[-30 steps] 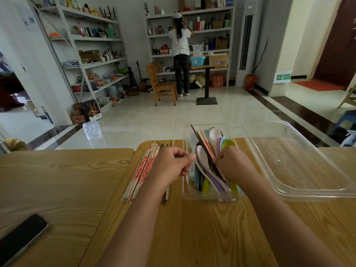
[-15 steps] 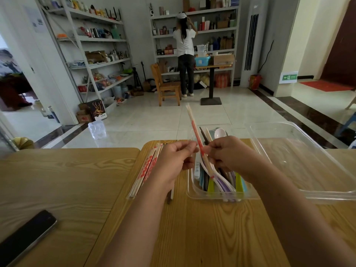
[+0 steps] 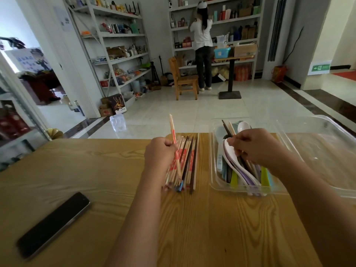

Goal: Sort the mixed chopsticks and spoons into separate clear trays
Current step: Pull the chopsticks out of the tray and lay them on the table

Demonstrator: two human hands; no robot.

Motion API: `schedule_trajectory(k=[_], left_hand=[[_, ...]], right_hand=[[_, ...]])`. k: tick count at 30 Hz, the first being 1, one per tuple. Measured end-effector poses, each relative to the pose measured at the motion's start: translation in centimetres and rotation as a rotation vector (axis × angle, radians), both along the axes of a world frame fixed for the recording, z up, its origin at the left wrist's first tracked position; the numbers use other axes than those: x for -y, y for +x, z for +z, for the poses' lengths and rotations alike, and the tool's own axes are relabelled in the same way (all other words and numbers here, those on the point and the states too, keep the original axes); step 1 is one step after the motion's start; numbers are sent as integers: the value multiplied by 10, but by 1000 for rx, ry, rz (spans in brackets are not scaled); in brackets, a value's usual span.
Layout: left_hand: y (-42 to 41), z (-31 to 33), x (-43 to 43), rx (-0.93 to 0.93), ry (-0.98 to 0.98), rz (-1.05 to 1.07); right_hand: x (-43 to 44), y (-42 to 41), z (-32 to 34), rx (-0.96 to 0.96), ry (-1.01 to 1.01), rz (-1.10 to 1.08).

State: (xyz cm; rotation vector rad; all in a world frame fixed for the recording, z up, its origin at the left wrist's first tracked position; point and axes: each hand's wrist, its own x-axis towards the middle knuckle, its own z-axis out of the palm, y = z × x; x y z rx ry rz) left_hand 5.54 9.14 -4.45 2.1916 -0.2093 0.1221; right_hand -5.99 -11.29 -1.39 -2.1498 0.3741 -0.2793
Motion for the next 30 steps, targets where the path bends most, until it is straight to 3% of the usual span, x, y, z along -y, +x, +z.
schedule_trajectory(k=[7,16,21,25,30], left_hand=[[7,-37,13,33,309,22],[7,-45,17,60,301,48],[-1,-24,23,110,140,-3],[-25,3,40,-121,-269,-212],[-54,10,65,-222,-334,-402]], right_hand=[[1,0,0,2,2,-21],[14,0,-5,7,-14,-97],[26,1,-10,-30,-84,-198],[31,2,-17,-78,-272,-255],[23,8,-31,-180,-424,-289]])
